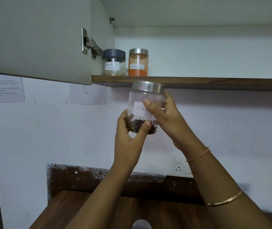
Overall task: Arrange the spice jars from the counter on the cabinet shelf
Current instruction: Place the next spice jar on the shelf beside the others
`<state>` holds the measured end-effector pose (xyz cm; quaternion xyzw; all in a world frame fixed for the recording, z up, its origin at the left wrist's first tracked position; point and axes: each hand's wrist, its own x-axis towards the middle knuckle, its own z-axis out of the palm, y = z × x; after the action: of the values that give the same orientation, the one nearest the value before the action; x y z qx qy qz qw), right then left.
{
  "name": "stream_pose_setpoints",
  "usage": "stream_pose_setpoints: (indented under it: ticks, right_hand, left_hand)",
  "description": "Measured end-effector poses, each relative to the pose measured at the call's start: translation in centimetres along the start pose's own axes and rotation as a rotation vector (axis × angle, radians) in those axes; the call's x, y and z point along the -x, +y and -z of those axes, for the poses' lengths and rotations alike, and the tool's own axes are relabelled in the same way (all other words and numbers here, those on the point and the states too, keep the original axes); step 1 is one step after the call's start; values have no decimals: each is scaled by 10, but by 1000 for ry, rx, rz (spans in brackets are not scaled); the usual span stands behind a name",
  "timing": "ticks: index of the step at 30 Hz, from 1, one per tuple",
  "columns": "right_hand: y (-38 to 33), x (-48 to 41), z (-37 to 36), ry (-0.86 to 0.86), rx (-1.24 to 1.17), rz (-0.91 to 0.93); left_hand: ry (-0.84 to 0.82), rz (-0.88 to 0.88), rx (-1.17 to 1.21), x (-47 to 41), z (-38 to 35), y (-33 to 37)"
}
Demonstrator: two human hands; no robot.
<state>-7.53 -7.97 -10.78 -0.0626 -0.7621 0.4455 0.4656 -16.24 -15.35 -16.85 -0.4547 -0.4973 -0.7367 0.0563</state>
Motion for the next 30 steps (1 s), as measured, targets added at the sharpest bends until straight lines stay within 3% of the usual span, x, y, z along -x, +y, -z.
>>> stream_pose_setpoints:
  ticks: [7,11,16,22,25,30]
  right_hand:
    - [-26,-22,9,105,61,130]
    - [-49,-51,26,195,129,180]
    - [-64,-89,48,288,240,206]
    - [-57,-123,69,295,336,147]
    - [-50,-136,76,269,372,96]
    - [-45,-159,84,199,444,-70]
  left_hand:
    - [13,-141,-41,-40,-22,23]
    - [-27,-281,-149,-69,-31,39]
    - [38,-425,-290,-101,-40,39]
    - [22,-538,-826,-134,-33,14]
    - [68,-634,-897,-141,-32,6]
    - [254,-648,-913,-151,-45,-1]
